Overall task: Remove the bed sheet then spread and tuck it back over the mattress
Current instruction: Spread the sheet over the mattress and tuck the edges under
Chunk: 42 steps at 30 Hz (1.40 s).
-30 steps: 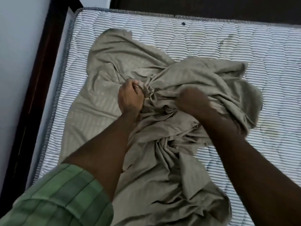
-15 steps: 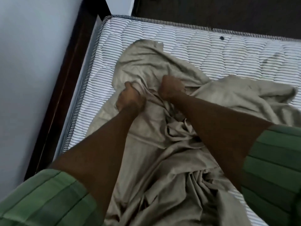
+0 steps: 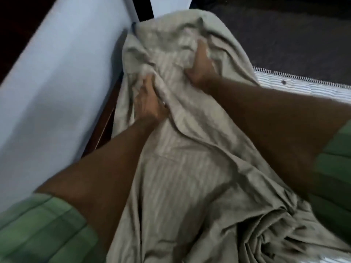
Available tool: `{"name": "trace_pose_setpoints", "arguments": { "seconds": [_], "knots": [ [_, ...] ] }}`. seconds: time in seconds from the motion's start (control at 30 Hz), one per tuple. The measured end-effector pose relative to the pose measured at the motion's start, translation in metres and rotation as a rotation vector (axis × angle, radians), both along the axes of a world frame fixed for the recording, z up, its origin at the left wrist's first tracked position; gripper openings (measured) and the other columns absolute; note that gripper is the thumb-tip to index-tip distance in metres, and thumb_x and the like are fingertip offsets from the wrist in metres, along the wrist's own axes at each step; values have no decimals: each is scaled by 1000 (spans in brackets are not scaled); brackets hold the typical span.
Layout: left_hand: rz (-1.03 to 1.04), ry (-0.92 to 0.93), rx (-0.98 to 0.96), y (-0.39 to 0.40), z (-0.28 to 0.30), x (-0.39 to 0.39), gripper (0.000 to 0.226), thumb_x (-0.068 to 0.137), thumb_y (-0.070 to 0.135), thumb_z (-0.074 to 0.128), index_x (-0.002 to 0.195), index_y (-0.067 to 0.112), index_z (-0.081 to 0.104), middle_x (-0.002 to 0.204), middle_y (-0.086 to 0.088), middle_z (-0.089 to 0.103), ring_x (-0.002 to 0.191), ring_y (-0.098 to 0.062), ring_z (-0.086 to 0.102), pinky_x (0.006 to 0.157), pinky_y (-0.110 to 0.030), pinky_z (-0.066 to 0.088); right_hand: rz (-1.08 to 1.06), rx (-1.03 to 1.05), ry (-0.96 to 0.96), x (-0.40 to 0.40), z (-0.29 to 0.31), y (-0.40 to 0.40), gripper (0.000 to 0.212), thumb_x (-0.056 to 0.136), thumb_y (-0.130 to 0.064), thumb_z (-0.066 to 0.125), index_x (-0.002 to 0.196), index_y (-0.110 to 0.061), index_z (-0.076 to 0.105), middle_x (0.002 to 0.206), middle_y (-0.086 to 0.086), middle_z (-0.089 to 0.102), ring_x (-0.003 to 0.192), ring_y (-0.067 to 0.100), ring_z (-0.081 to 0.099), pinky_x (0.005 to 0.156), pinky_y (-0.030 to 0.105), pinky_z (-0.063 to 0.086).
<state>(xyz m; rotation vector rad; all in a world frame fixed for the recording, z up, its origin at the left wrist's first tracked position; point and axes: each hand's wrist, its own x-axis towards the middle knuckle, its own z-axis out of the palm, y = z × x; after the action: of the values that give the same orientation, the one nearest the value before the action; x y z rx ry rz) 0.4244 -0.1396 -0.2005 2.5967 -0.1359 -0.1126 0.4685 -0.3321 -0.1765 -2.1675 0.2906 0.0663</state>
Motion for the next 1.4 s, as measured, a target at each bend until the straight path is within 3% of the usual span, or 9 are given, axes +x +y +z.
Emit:
{"name": "trace_pose_setpoints", "arguments": {
  "seconds": [0.13,0.23,0.5,0.6,0.7,0.87,1.13,1.3,1.4],
  "knots": [
    [-50,120,359,5,-24,-36,59,87,21,63,142,15,41,139,-17,51,126,-38,51,102,-45,41,80,-544,242,-55,-49,12,66,86,-38,70,140,-12,42,138,15,53,131,38,50,102,46,44],
    [-37,95,390,12,-46,-57,51,80,19,70,127,12,51,134,-16,46,123,-35,50,102,-40,42,181,-629,381,-85,-80,18,55,95,-45,62,139,-16,47,143,11,51,136,33,46,104,49,44],
    [3,-61,298,26,-68,-108,42,87,17,50,128,14,57,128,-12,55,113,-35,55,99,-44,45,85,-770,83,-98,-61,43,45,87,-17,61,130,-14,50,128,15,56,119,39,53,97,50,43],
    [76,-42,295,41,-72,-143,45,91,28,41,133,19,54,135,-7,55,124,-30,53,103,-42,44,267,-597,-29,-147,-68,88,35,85,-21,64,118,-9,58,114,19,61,104,42,60,84,49,48],
    [137,-20,372,71,-82,-181,50,93,31,53,142,23,49,151,-4,46,135,-24,46,105,-38,42,471,-406,168,-219,-82,137,29,101,-32,51,123,-16,61,117,12,68,107,37,65,85,42,49],
    [216,-36,358,108,-87,-243,37,100,29,51,136,27,53,148,1,49,122,-22,51,93,-38,43,350,-294,236,-290,-91,189,22,97,-34,51,105,-14,55,105,13,68,100,38,66,77,42,50],
    [684,-54,152,159,-60,-363,38,92,40,64,121,17,57,118,-7,57,109,-31,55,92,-46,44,425,-428,387,-341,-55,238,79,90,-80,42,119,-9,65,120,16,68,113,38,64,93,42,48],
    [820,157,338,182,-49,-445,65,79,57,69,129,20,51,117,-7,58,108,-32,53,89,-46,39,734,-538,434,-391,-44,284,47,99,-45,54,129,-10,62,136,14,61,128,33,58,100,40,48],
    [820,299,331,196,-39,-455,50,79,55,66,116,23,53,98,-8,70,98,-36,65,85,-44,43,775,-555,456,-400,-38,308,42,95,-35,58,130,-12,64,137,13,62,129,33,59,100,39,49]
  ]
}}
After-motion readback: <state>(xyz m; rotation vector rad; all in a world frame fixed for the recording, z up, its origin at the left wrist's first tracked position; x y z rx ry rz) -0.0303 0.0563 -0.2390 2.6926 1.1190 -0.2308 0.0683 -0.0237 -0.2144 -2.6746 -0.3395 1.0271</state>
